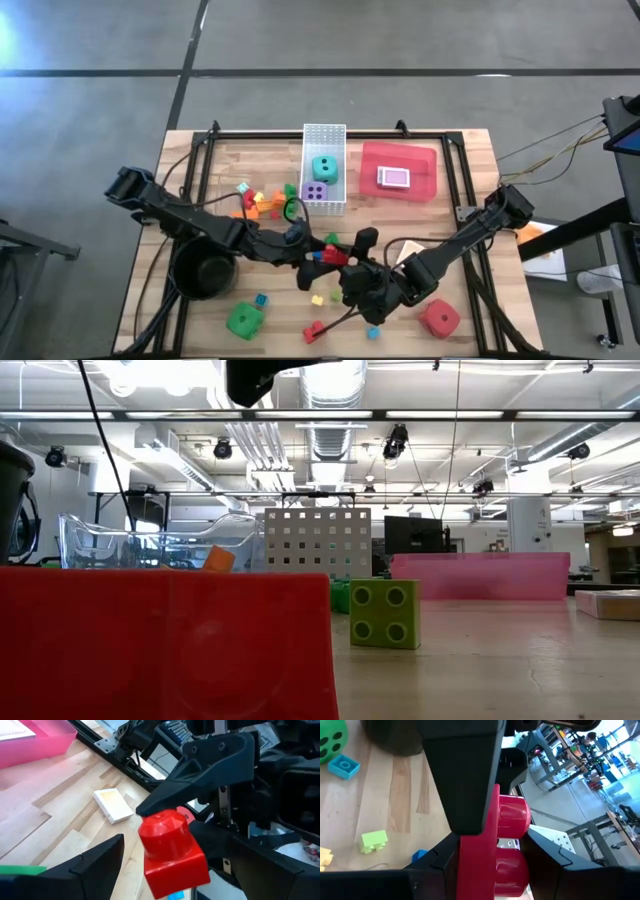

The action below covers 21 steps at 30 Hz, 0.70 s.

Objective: Pick & Place Toys
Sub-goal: Put the red game piece into the transparent bin

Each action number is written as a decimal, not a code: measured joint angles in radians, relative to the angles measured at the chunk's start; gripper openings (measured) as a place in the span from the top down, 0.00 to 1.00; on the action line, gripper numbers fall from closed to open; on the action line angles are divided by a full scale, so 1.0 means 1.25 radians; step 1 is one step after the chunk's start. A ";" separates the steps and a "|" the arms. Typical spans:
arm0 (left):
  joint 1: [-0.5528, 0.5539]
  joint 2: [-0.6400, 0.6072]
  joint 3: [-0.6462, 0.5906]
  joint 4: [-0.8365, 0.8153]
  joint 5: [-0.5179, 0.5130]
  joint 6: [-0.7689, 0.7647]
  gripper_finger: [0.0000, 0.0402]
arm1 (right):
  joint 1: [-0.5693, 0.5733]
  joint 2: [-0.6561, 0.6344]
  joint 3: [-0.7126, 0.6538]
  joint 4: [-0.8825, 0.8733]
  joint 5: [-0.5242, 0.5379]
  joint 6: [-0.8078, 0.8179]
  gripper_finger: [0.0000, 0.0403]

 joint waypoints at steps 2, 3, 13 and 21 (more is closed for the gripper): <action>0.001 0.002 0.000 0.003 -0.003 -0.006 0.13 | -0.001 0.000 0.000 0.003 0.000 -0.002 0.61; 0.002 0.003 0.000 0.003 -0.004 -0.006 0.13 | -0.002 0.000 0.000 0.006 0.000 -0.004 0.61; 0.013 0.003 0.000 -0.002 -0.006 -0.045 0.27 | -0.005 0.001 -0.001 0.033 -0.001 -0.017 0.61; 0.014 0.003 0.001 -0.001 -0.008 -0.046 0.61 | -0.006 0.002 -0.001 0.050 -0.001 -0.038 0.61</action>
